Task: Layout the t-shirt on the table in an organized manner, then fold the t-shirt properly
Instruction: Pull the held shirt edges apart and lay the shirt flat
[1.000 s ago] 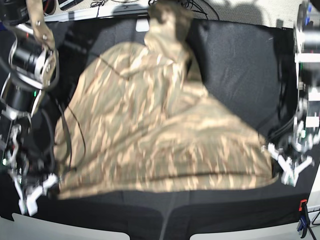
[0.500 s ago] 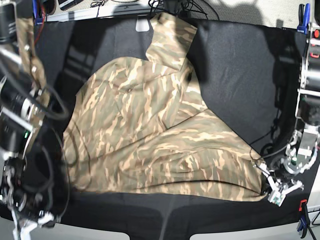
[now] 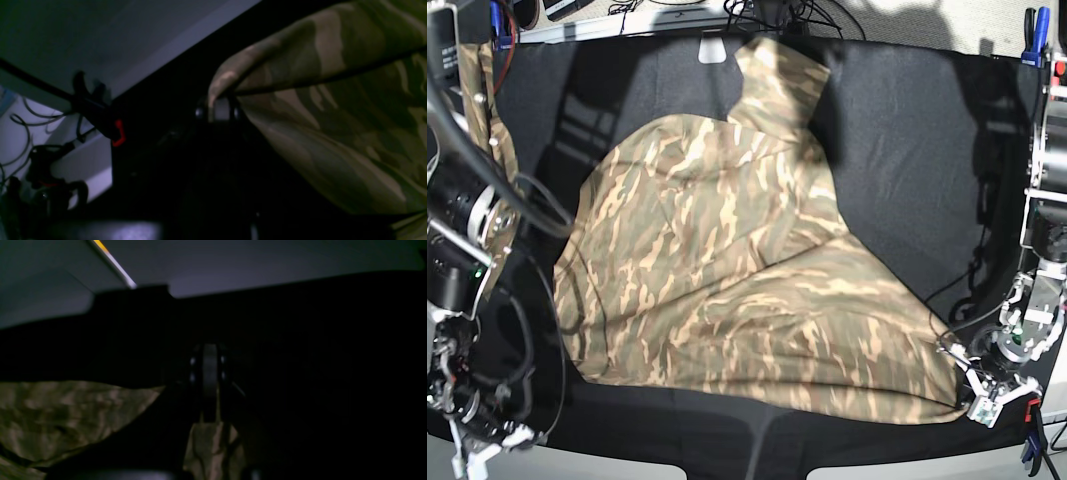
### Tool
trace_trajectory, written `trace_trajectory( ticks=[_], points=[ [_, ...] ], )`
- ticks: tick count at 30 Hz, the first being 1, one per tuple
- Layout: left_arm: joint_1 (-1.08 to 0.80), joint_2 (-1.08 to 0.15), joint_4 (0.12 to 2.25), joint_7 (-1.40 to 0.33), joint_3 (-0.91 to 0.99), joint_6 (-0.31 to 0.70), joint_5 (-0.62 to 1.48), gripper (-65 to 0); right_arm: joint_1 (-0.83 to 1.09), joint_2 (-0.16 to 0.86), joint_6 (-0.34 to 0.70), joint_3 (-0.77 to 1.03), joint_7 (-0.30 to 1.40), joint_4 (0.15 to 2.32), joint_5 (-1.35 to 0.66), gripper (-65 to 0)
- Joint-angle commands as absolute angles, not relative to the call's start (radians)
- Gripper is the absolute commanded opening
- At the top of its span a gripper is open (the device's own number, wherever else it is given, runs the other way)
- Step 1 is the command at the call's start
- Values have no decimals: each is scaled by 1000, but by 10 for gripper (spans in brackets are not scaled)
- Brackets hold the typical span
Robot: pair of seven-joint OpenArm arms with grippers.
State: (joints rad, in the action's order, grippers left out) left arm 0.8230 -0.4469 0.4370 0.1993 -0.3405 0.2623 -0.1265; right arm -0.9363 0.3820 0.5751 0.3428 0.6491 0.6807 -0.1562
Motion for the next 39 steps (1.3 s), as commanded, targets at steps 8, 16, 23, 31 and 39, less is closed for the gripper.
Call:
trace_trajectory(
  ticks=[8, 16, 23, 31, 39],
  points=[
    [862, -461, 451, 250, -336, 183, -131, -620, -980, 393, 605, 344, 701, 698, -221, -609],
    [864, -466, 451, 262, -336, 119, -130, -458, -968, 397, 664, 344, 787, 698, -286, -486],
    [866, -472, 451, 224, -336, 132, -49, -458, -966, 398, 698, 345, 798, 698, -292, -486],
    [868, -496, 451, 154, -336, 263, -40, -458, -966, 398, 698, 345, 817, 698, -293, -486],
    [886, -499, 453, -30, -336, 360, -4, -458, -966, 398, 698, 345, 836, 698, -326, -486]
  ],
)
